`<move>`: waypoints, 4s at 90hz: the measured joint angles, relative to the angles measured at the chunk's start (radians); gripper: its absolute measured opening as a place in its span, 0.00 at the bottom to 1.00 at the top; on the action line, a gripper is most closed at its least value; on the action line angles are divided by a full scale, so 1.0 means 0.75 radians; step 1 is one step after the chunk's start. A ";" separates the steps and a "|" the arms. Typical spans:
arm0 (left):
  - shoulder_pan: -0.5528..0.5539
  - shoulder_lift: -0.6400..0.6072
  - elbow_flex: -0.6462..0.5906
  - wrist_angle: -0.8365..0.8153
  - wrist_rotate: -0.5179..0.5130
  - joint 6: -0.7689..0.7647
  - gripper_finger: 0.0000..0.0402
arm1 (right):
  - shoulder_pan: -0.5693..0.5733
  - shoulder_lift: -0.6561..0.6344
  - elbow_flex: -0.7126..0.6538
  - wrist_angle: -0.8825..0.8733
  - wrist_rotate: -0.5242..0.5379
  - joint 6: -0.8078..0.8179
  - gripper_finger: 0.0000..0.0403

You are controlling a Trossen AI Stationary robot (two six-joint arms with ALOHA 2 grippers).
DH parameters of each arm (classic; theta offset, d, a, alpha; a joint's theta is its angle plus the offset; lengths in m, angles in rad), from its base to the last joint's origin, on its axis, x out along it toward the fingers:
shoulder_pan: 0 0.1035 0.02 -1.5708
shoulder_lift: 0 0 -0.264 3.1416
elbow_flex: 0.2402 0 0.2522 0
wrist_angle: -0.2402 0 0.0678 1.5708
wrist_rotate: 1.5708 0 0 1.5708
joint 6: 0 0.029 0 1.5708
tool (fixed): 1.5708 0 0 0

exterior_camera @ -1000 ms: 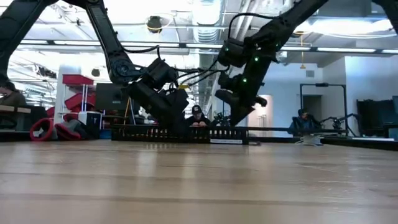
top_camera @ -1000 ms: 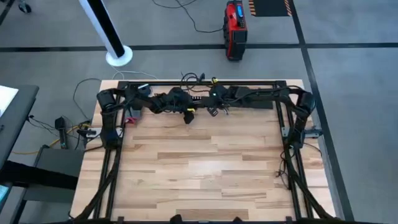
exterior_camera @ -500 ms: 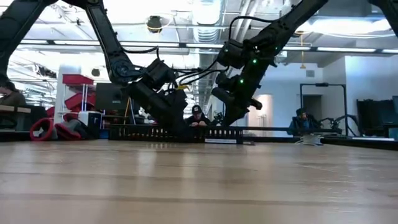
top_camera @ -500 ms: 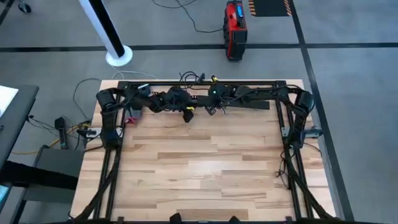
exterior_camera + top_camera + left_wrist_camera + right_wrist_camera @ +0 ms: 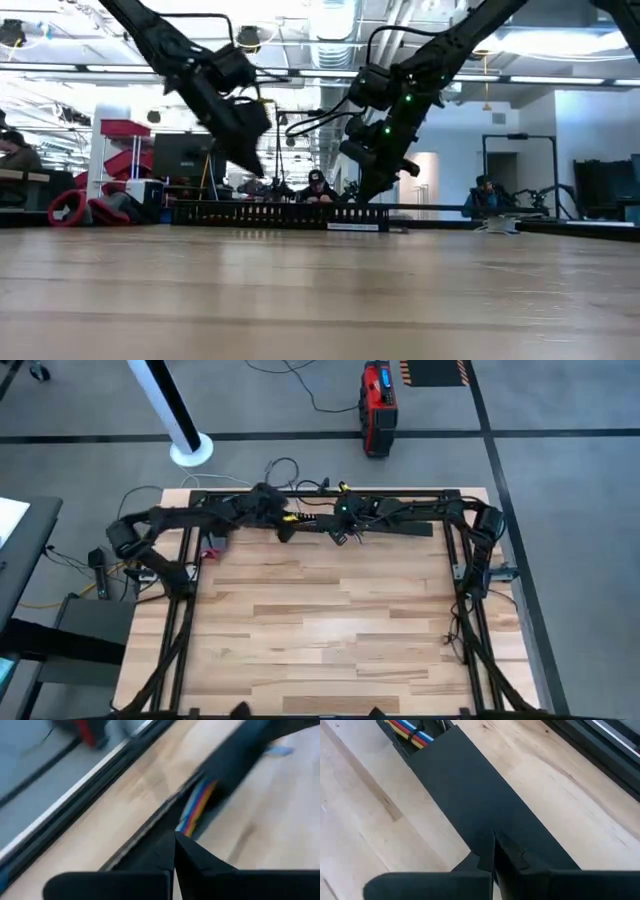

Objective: Ziptie cables
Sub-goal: Close the black cable duct

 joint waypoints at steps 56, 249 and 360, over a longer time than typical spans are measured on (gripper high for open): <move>0.284 -0.037 -0.145 -0.255 -0.233 -0.083 0.00 | 0.150 -0.007 0.001 -0.161 -0.037 0.042 0.00; 0.365 0.198 -0.155 -0.105 0.044 0.042 0.00 | 0.079 0.011 0.144 -0.182 -0.228 -0.401 0.05; 0.358 -0.147 -0.143 0.021 0.329 0.146 0.00 | 0.079 0.150 0.258 -0.280 -0.296 -0.411 0.00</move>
